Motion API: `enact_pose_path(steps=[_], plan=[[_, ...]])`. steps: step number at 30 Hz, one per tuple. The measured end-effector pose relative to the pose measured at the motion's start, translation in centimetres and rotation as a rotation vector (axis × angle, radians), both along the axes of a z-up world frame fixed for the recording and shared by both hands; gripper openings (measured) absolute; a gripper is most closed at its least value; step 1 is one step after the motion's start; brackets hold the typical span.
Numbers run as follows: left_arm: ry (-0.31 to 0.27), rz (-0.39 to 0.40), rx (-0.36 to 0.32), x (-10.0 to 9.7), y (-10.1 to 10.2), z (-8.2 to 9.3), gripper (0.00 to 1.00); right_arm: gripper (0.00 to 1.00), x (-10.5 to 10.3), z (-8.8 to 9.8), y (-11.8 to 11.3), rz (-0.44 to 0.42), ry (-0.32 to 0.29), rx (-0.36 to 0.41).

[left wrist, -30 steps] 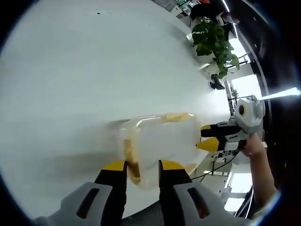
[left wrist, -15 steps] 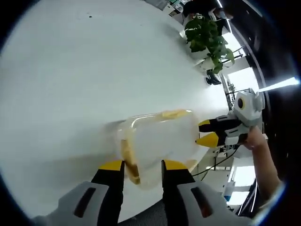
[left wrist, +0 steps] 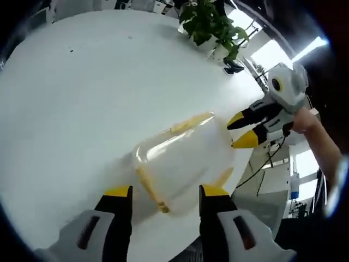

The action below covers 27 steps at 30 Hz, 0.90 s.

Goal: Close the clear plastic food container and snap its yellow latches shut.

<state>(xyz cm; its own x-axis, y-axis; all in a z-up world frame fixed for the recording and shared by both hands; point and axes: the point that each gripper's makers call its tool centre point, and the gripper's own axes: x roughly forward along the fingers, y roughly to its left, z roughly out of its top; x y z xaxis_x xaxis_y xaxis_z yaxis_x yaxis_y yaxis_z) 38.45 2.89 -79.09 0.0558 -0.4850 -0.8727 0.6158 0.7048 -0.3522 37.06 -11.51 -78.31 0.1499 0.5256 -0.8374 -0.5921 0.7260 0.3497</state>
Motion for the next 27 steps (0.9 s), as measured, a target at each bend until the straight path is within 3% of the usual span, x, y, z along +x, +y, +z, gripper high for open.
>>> enact_pose_path(steps=[4, 6, 11, 15, 27], plan=[[-0.083, -0.109, 0.055, 0.35, 0.16, 0.15, 0.49, 0.26, 0.24, 0.45, -0.01, 0.031, -0.019, -0.012], [-0.086, -0.147, 0.055, 0.12, -0.05, 0.2, 0.5, 0.26, 0.33, 0.63, 0.08, 0.049, -0.031, -0.011], [-0.085, -0.132, 0.042, 0.43, -0.02, 0.53, 0.49, 0.28, 0.39, 0.67, 0.27, 0.07, -0.039, -0.008], [-0.109, -0.172, 0.047, 0.61, -0.21, 0.75, 0.49, 0.3, 0.45, 0.8, 0.37, 0.081, -0.049, -0.013], [-0.203, -0.386, 0.095, 0.55, -0.77, 0.85, 0.56, 0.46, 0.33, 0.99, 0.68, 0.207, -0.101, -0.043]])
